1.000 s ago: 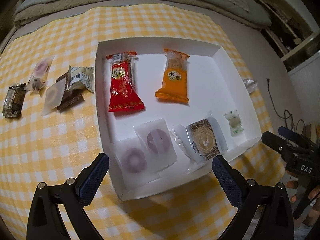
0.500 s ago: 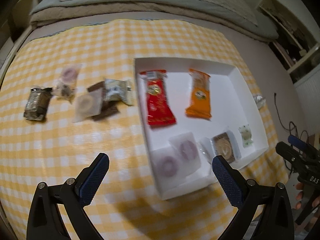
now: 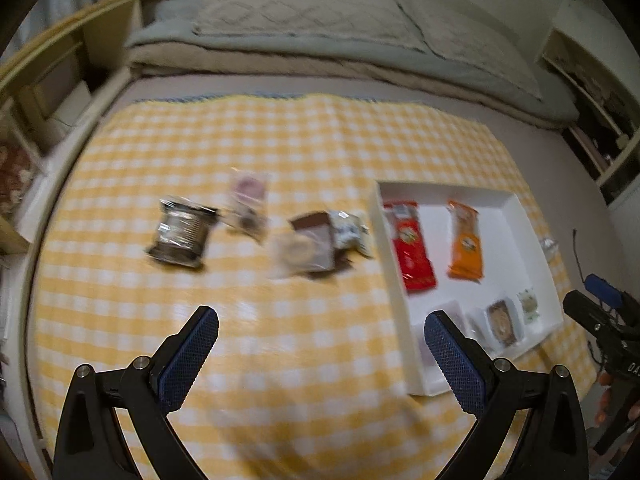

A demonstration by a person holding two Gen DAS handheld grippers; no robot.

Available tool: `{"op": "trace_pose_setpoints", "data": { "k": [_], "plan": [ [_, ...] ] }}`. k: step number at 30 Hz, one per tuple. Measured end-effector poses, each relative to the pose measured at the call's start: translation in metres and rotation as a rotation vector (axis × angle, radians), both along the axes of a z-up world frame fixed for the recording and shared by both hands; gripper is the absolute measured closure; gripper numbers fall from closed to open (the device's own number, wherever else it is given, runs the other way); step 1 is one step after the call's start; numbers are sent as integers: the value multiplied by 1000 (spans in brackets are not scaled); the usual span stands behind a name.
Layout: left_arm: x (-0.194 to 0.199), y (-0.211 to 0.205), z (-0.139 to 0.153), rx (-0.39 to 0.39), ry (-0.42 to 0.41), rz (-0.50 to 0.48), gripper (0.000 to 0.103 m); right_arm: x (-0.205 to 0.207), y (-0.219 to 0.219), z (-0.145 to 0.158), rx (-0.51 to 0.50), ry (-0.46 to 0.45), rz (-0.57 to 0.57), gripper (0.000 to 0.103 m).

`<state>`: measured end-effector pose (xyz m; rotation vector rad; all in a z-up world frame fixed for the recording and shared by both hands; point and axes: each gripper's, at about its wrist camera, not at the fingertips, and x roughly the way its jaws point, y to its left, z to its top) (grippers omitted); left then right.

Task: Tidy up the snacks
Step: 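Move both tools back over the remaining snacks on the cloth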

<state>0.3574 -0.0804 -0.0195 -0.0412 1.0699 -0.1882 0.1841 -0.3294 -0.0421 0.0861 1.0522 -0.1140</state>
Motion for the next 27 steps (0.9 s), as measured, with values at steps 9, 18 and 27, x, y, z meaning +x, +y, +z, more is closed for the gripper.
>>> {"op": "trace_pose_setpoints", "data": {
  "k": [9, 18, 27],
  "plan": [
    [-30, 63, 22, 27, -162, 62, 0, 22, 56, -5, 13, -106, 70, 0],
    [-31, 115, -4, 66, -282, 115, 0, 51, 100, -30, 60, -246, 101, 0],
    [24, 121, -69, 86, -272, 75, 3, 74, 136, -83, -4, -296, 43, 0]
  ]
}}
